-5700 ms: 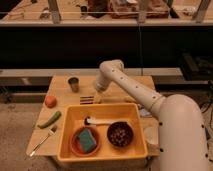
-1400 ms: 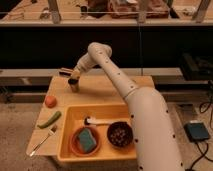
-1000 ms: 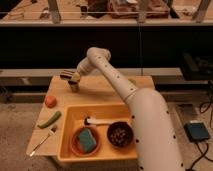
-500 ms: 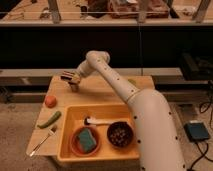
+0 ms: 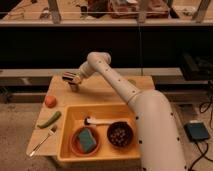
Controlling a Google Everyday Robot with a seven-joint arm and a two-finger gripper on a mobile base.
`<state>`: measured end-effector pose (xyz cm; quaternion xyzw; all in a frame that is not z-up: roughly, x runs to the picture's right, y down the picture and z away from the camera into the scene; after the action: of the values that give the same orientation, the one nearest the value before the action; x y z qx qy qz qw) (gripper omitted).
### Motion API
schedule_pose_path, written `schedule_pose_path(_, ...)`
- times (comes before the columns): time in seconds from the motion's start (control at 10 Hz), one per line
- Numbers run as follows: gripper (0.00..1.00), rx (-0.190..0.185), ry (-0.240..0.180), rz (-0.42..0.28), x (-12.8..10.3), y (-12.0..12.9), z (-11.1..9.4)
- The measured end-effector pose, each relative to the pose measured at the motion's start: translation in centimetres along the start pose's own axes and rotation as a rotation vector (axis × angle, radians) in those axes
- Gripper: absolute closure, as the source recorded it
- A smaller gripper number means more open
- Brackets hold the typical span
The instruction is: Place eraser in metal cup
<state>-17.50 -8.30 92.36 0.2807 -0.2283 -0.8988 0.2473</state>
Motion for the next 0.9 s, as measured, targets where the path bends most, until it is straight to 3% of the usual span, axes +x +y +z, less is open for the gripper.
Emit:
schedule_pose_path(0.8,0.23,-0.015,0.011,-0.026,0.07,0.38,-0.44)
schedule_pose_path(0.9,0.20,-0.017,0.011,-0.028,0.15,0.41,-0.51)
